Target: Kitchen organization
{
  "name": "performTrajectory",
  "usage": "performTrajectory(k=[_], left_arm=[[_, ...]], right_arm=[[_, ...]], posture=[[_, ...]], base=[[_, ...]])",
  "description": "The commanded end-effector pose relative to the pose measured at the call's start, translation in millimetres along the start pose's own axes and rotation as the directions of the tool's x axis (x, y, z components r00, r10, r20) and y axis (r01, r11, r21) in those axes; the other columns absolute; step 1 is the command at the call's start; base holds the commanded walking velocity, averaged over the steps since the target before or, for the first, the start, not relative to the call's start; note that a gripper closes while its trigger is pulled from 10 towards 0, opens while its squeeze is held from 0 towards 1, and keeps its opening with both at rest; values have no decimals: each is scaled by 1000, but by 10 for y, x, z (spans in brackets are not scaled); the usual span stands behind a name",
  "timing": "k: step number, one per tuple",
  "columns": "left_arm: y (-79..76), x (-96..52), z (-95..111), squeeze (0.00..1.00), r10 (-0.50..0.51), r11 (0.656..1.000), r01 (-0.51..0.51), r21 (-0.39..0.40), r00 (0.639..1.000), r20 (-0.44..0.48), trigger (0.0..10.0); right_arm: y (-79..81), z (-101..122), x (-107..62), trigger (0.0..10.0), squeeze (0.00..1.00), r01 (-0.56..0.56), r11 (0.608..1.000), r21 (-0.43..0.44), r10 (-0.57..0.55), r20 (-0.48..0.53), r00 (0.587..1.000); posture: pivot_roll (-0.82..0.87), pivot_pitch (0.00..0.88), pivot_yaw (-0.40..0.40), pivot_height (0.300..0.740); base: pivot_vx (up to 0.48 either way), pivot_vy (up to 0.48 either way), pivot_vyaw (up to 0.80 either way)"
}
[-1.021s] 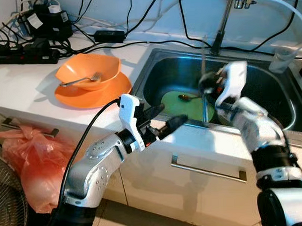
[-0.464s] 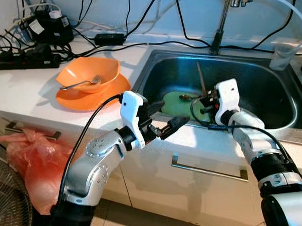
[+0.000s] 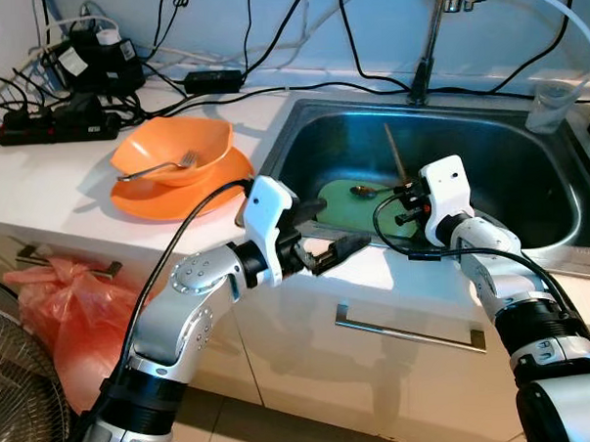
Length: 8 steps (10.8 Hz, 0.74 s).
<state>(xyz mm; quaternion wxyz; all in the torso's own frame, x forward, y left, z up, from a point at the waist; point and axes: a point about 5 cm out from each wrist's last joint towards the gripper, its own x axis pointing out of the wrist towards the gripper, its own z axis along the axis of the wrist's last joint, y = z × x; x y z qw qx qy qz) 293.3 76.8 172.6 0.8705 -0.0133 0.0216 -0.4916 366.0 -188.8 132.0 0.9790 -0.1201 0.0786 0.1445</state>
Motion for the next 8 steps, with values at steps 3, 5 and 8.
performTrajectory(k=[3,5,8], left_arm=[[5,-36,-84,1000,-26,999,27,32,999,-41,10000],[-35,-22,-89,1000,-30,999,31,25,999,-33,10000],[-26,-74,-99,1000,-18,1000,19,21,999,-33,10000]], right_arm=[[-74,-114,-20,10000,0,43,991,-127,-48,-40,998],[-199,46,53,10000,0,100,984,-149,-103,-9,995],[-206,224,147,10000,0,104,979,-173,-102,22,995]], posture=[[17,0,82,740],[23,0,75,740],[38,0,69,740]], base=[[0,0,0],[0,0,0],[0,0,0]])
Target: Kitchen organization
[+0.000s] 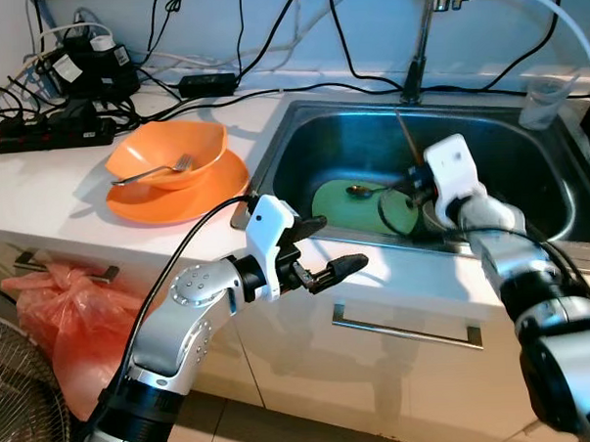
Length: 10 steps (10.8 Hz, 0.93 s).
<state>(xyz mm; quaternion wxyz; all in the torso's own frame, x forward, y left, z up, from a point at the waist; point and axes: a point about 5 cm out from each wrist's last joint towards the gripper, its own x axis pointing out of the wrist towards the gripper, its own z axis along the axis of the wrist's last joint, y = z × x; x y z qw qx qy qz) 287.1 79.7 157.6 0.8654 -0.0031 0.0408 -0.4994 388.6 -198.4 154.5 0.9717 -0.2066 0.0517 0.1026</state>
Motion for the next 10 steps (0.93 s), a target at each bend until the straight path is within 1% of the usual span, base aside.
performTrajectory(k=[1,2,3,6,10], left_arm=[[11,-44,45,1000,5,1000,-5,22,1000,6,10000],[7,-43,41,1000,4,1000,-4,21,1000,5,10000],[2,-38,35,1000,2,1000,-2,18,1000,3,10000],[-2,-26,28,1000,1,1000,-1,17,1000,2,10000],[31,-14,35,1000,10,1000,-10,23,1000,4,10000]], right_arm=[[35,45,28,10000,0,-14,1000,-6,14,15,1000],[63,62,43,10000,0,-29,1000,9,29,22,999],[110,77,61,10000,1000,-44,999,28,43,28,999],[177,61,69,10000,1000,-74,997,37,73,29,997],[190,35,62,10000,1000,-89,995,54,88,30,996]], posture=[[42,0,72,740],[42,0,72,740],[42,0,72,740],[41,0,71,740],[40,0,68,740]], base=[[0,0,0],[0,0,0],[0,0,0],[0,0,0],[0,0,0]])
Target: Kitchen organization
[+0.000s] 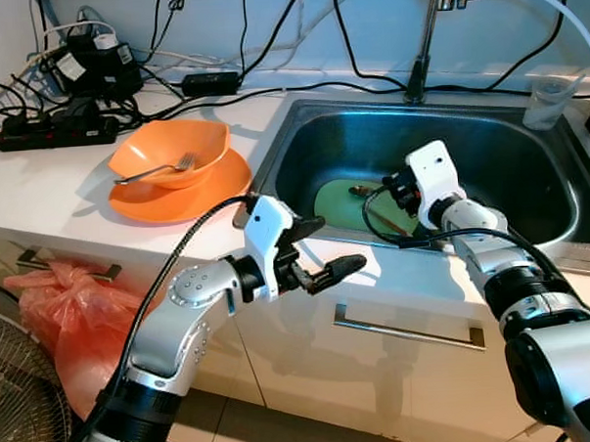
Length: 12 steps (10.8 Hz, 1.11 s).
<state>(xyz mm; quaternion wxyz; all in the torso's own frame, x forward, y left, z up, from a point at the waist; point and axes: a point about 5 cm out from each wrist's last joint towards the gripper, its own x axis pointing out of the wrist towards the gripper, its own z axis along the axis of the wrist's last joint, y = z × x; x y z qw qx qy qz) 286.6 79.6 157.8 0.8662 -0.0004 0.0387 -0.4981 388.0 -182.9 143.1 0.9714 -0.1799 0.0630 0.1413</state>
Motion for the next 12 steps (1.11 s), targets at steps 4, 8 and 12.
performTrajectory(k=[4,8,12], left_arm=[[264,12,172,1000,212,975,-217,42,971,107,10000],[494,16,455,1000,442,878,-476,58,850,286,10000],[789,-203,524,1000,659,679,-725,116,672,337,10000]], right_arm=[[-74,260,-12,10000,1000,5,998,55,-13,147,989],[-48,577,-171,10000,1000,-15,997,79,-10,304,953],[323,941,-424,10000,1000,-241,956,169,152,415,897]], posture=[[24,0,51,740],[-1,0,29,740],[17,0,24,740]], base=[[0,0,0],[0,0,0],[0,0,0]])
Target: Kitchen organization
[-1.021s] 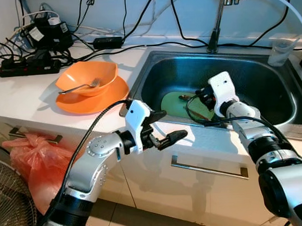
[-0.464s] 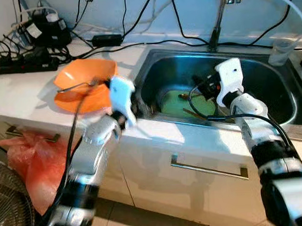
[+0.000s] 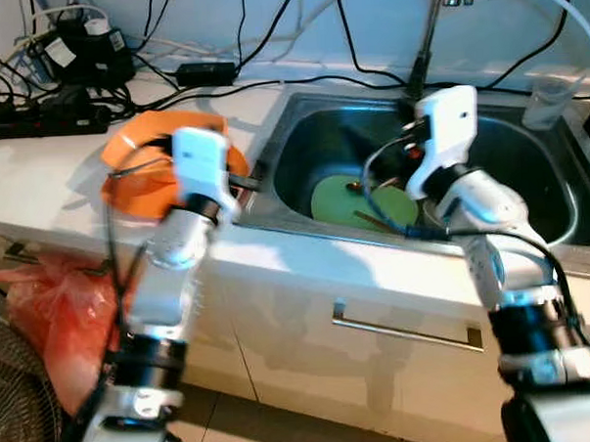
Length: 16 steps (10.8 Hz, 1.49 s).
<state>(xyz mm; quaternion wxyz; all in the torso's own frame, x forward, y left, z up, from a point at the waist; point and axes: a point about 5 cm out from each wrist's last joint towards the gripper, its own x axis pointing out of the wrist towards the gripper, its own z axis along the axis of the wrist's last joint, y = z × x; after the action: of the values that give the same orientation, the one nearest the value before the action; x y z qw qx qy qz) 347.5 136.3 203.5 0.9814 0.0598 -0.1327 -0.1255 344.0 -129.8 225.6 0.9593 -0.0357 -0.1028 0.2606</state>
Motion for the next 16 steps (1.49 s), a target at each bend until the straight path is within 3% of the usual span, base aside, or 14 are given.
performTrajectory(k=[1,2,3,4,7,9,13,16], left_arm=[[98,26,56,871,44,998,-46,54,999,21,10000],[196,20,49,0,99,987,-100,129,995,16,10000],[418,5,91,0,173,960,-175,218,984,29,10000],[499,-21,79,0,211,950,-210,230,977,23,10000],[781,-109,37,0,342,907,-334,258,940,15,10000],[815,-106,51,0,361,895,-355,268,932,27,10000],[729,-79,-158,0,378,912,-362,191,924,-51,10000],[841,-95,-117,0,478,869,-470,154,878,-17,10000]], right_arm=[[112,53,7,10000,882,-52,998,27,52,9,999],[189,71,8,10000,671,-78,994,83,77,18,997],[319,96,21,10000,239,-106,980,170,104,20,994],[389,100,21,10000,0,-114,970,216,112,20,993],[511,-25,-51,10000,0,-105,955,279,116,-23,993],[515,-84,-115,10000,0,-87,949,304,104,-41,994],[470,-79,-163,10000,0,-65,967,246,83,-66,994],[389,-172,-198,10000,0,-55,966,253,87,-116,989]], posture=[[23,0,22,740],[37,0,23,740],[57,0,22,740],[66,0,23,740],[61,0,59,740],[60,0,72,740],[-10,0,66,740],[8,0,24,740]], base=[[0,0,0],[0,0,0],[0,0,0],[0,0,0],[0,0,0],[0,0,0],[0,0,0],[0,0,0]])
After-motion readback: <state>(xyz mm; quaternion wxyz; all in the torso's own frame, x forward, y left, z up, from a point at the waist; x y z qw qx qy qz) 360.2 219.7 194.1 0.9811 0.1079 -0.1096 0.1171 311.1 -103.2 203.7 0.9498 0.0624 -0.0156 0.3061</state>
